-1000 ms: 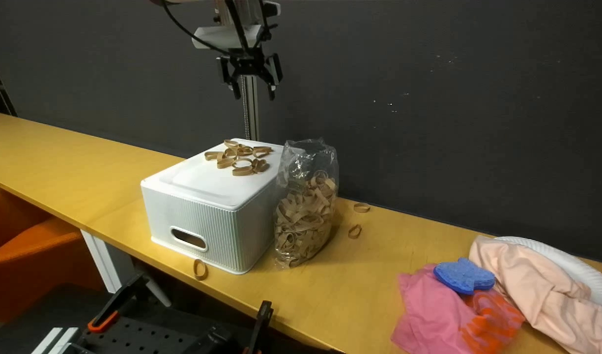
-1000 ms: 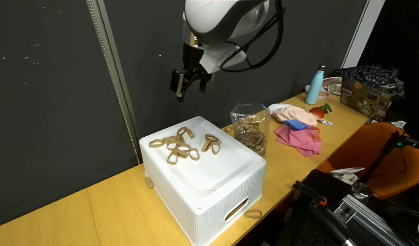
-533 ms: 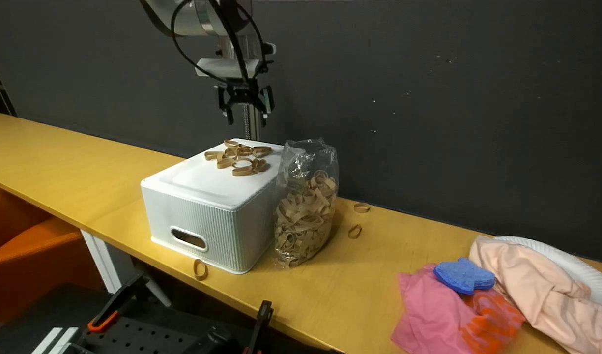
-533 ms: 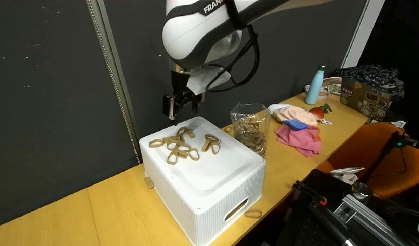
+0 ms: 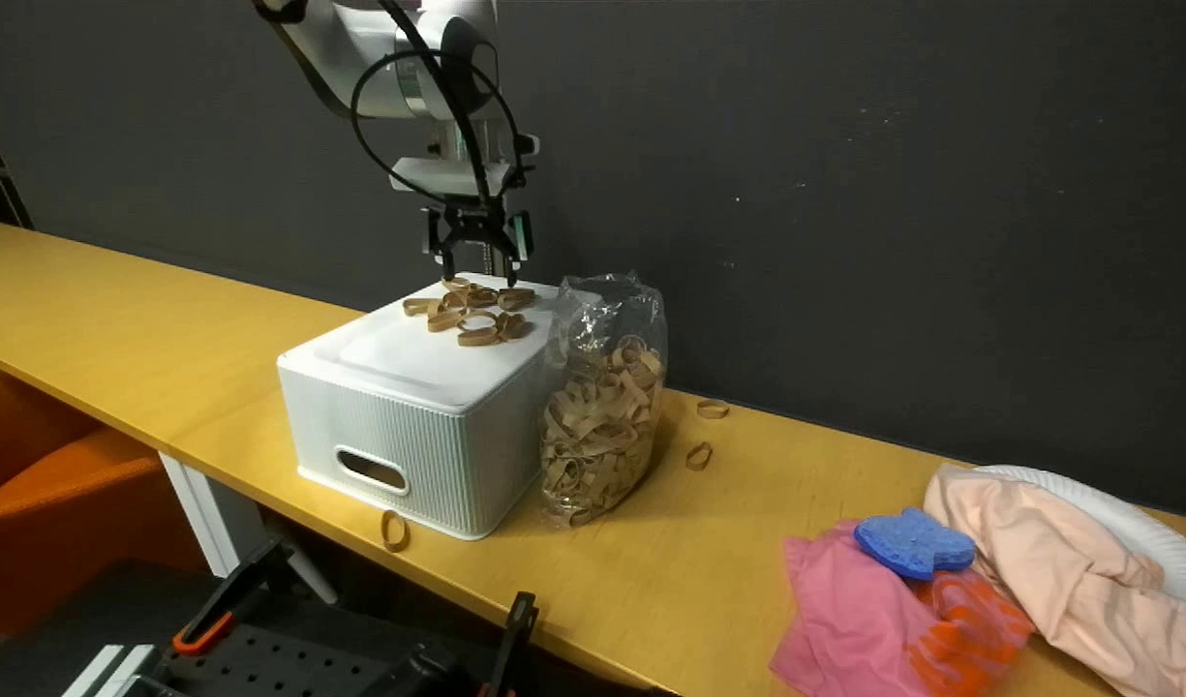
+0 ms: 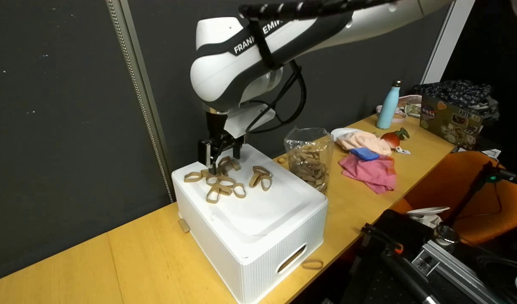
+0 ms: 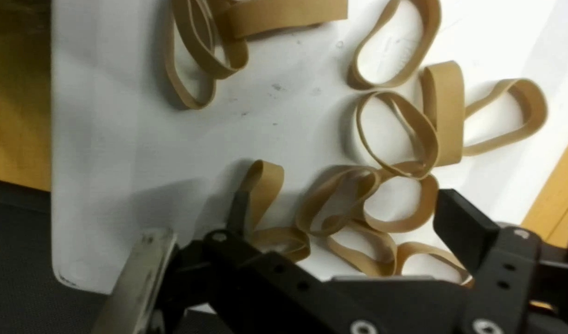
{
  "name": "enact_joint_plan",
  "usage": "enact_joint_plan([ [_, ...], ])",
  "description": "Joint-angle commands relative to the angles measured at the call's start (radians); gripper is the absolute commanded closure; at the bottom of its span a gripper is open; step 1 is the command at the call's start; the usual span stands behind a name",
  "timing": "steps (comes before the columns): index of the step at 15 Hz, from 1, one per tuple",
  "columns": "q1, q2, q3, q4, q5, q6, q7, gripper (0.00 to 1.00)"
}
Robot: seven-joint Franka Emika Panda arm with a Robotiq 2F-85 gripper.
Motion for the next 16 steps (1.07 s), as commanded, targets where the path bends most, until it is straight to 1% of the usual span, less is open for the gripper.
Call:
enact_joint_plan([
  [1,0.013,0.072,-0.003,0.110,-0.004,-0.052,-0.021,0.00],
  [8,0.025,0.150,-0.002,0.204,-0.001,-0.087,-0.027,0.00],
  [9,0.028,0.151,-0.004,0.208,-0.005,-0.088,-0.025,0.03],
  [10,0.028,0.150,-0.004,0.208,-0.004,-0.089,-0.024,0.27],
  [12,0.028,0.145,-0.005,0.204,-0.003,-0.089,-0.023,0.29],
  [16,0.028,0.127,-0.004,0.177,-0.001,-0.084,-0.019,0.60],
])
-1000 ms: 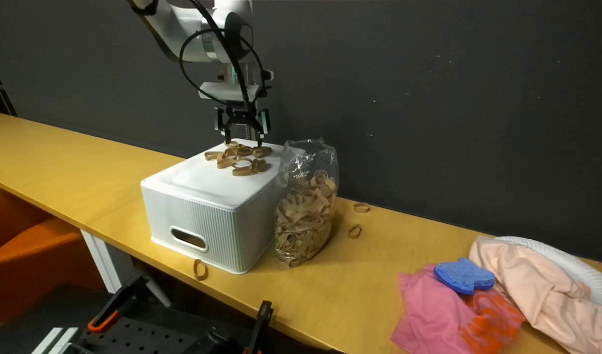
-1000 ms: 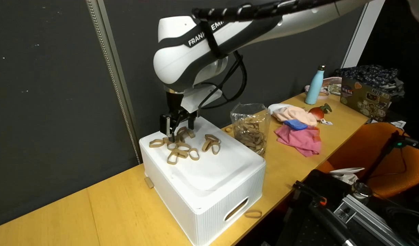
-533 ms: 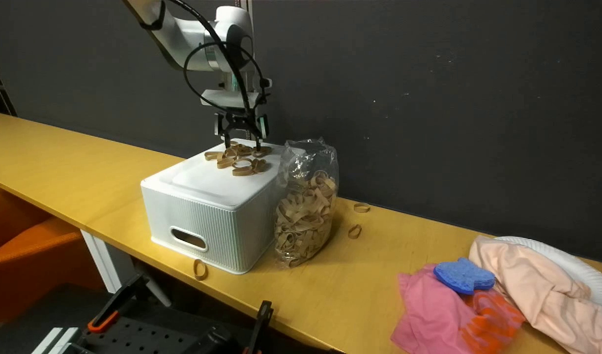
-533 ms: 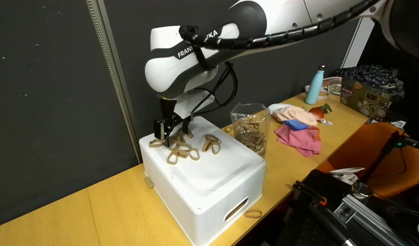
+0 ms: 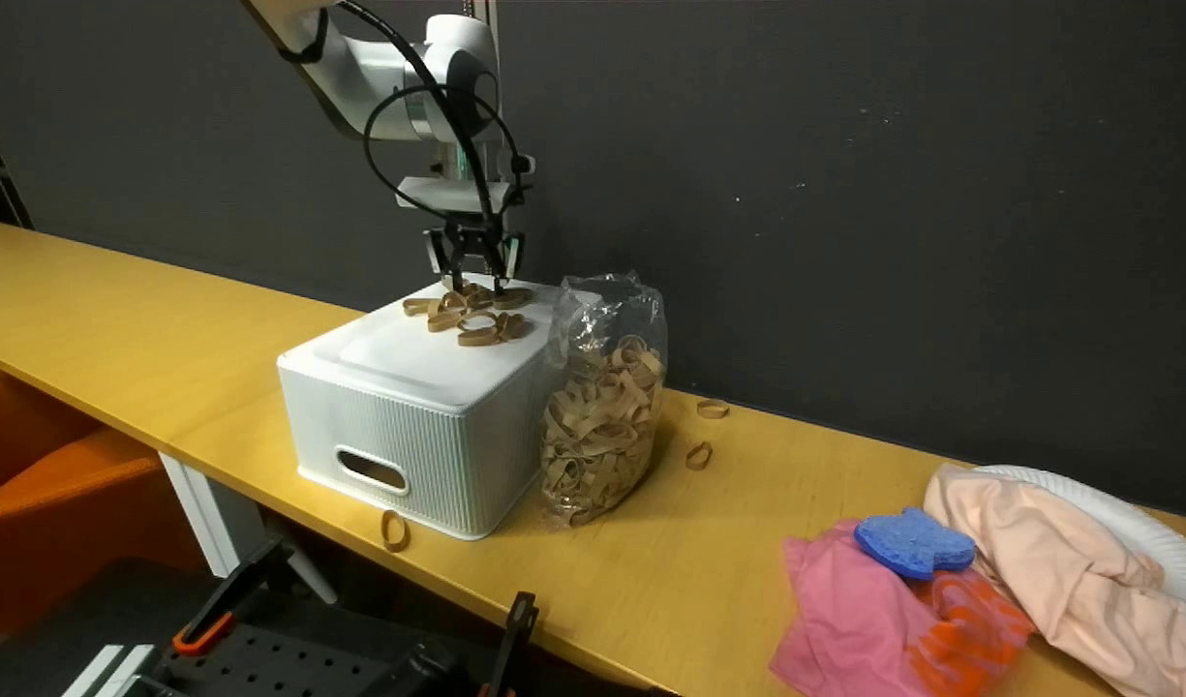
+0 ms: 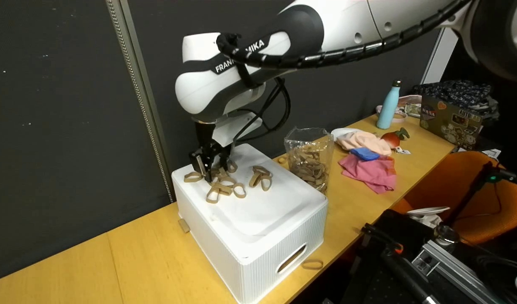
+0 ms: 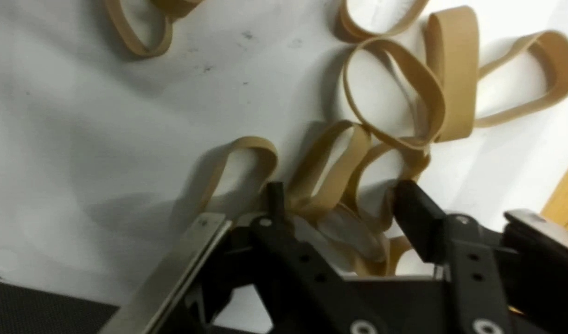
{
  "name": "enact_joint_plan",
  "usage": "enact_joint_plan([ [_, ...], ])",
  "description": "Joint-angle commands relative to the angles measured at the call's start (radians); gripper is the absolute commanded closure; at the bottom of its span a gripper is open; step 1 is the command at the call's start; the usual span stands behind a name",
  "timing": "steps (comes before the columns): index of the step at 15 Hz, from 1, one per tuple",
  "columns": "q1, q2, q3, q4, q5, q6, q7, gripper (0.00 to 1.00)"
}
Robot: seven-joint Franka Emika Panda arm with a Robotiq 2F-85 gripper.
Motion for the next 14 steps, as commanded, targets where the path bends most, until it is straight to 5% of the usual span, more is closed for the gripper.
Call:
enact_joint_plan([
  [1,0.004,-0.016,-0.004,-0.006,0.001,-0.022,-0.005,0.66],
  [6,0.001,-0.072,-0.010,-0.072,0.000,-0.008,0.006,1.00],
  [14,-0.010,-0.336,-0.059,-0.265,-0.036,-0.065,0.042,0.99],
])
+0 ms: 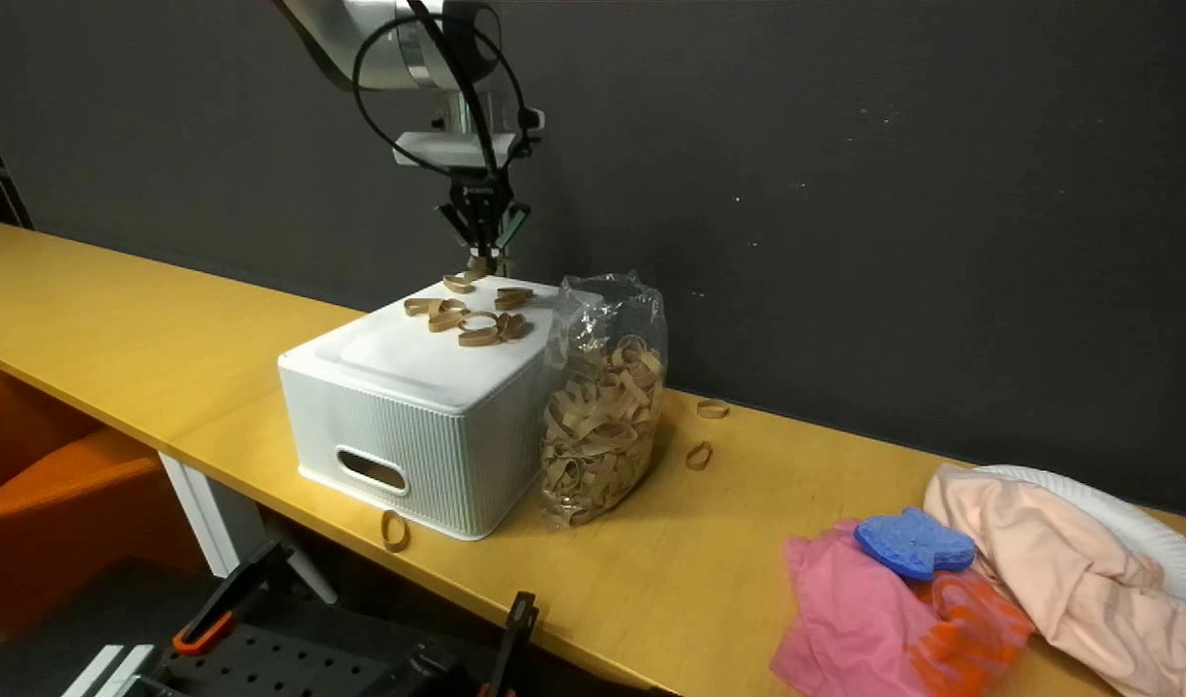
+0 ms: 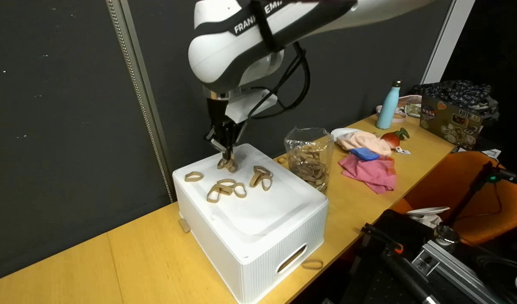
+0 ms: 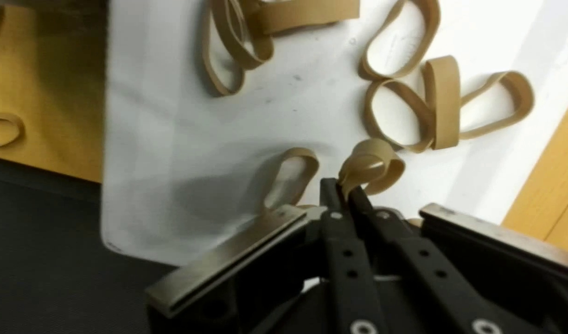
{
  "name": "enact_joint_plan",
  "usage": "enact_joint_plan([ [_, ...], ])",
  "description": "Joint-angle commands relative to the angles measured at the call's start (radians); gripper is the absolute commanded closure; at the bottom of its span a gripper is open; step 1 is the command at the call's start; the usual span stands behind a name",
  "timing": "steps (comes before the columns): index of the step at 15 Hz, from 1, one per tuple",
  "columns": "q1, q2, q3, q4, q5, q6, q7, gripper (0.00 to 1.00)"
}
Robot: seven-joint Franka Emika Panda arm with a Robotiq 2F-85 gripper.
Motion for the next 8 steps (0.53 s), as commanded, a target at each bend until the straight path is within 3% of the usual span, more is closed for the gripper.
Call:
enact_joint_plan([
  [1,-0.008,-0.207,-0.036,-0.150,-0.042,-0.060,0.041,0.99],
  [8,-0.086,-0.485,-0.097,-0.423,-0.080,-0.078,0.104,0.99],
])
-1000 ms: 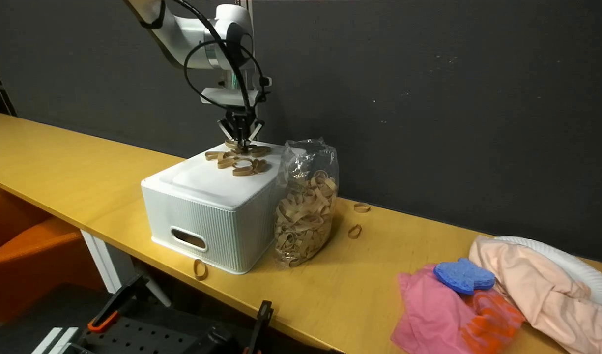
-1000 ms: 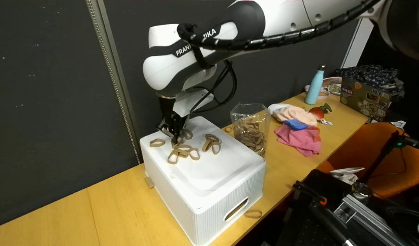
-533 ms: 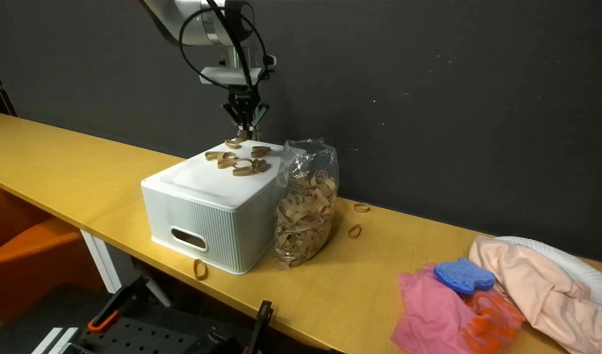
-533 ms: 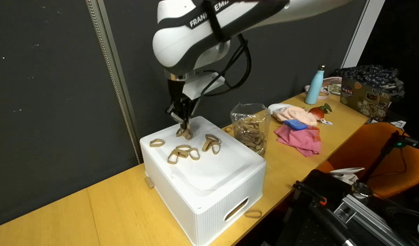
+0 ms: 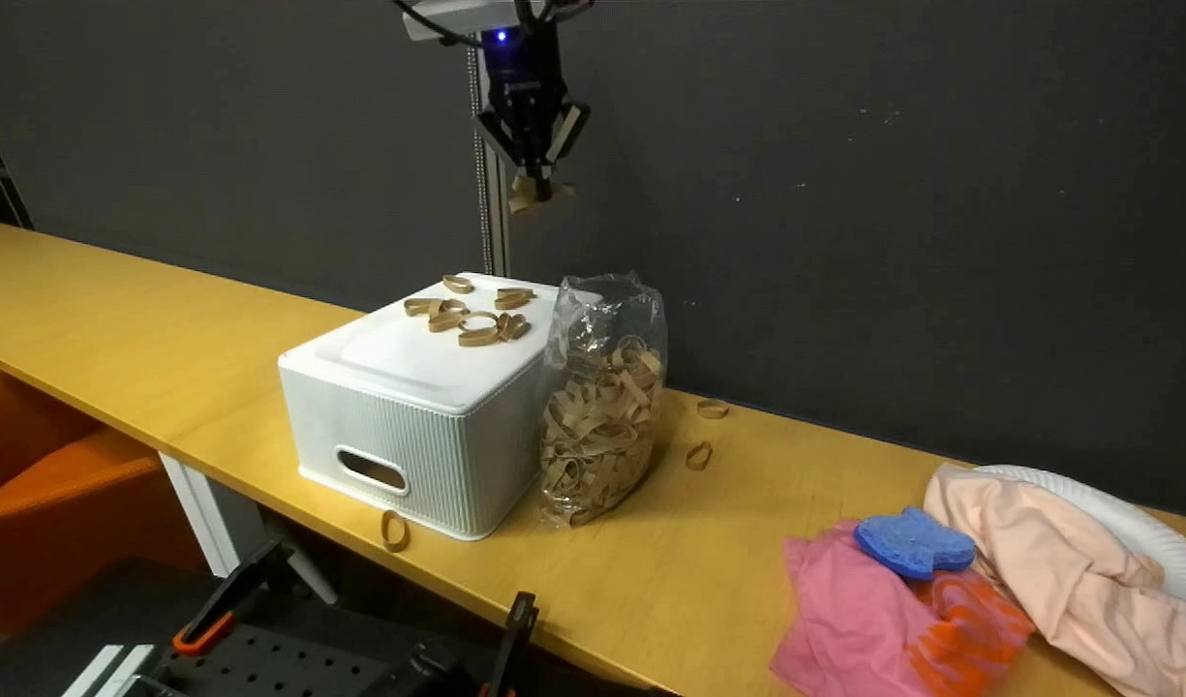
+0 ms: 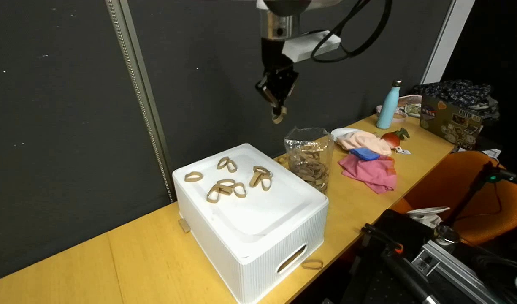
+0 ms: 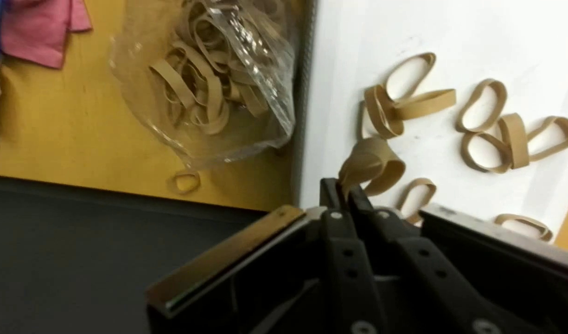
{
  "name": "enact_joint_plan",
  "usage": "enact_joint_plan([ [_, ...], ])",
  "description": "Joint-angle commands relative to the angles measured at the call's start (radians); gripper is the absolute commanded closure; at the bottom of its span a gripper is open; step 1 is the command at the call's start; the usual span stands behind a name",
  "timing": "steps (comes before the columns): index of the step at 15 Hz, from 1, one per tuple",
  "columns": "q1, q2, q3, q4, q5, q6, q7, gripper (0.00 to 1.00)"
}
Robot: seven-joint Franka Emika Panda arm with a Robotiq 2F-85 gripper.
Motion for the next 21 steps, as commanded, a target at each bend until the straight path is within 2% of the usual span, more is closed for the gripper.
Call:
enact_joint_plan([
  [1,-0.038,-0.147,-0.019,-0.203,-0.029,0.021,0.054,0.99],
  [5,-0.080,-0.237,-0.031,-0.373,-0.035,0.050,0.092,0.99],
  [8,-0.109,-0.256,-0.045,-0.443,-0.059,0.112,0.117,0.99],
  [14,-0.135,-0.195,-0.051,-0.381,-0.111,0.218,0.139,0.99],
  [21,-0.124,-0.072,-0.047,-0.257,-0.089,0.267,0.121,0.99],
])
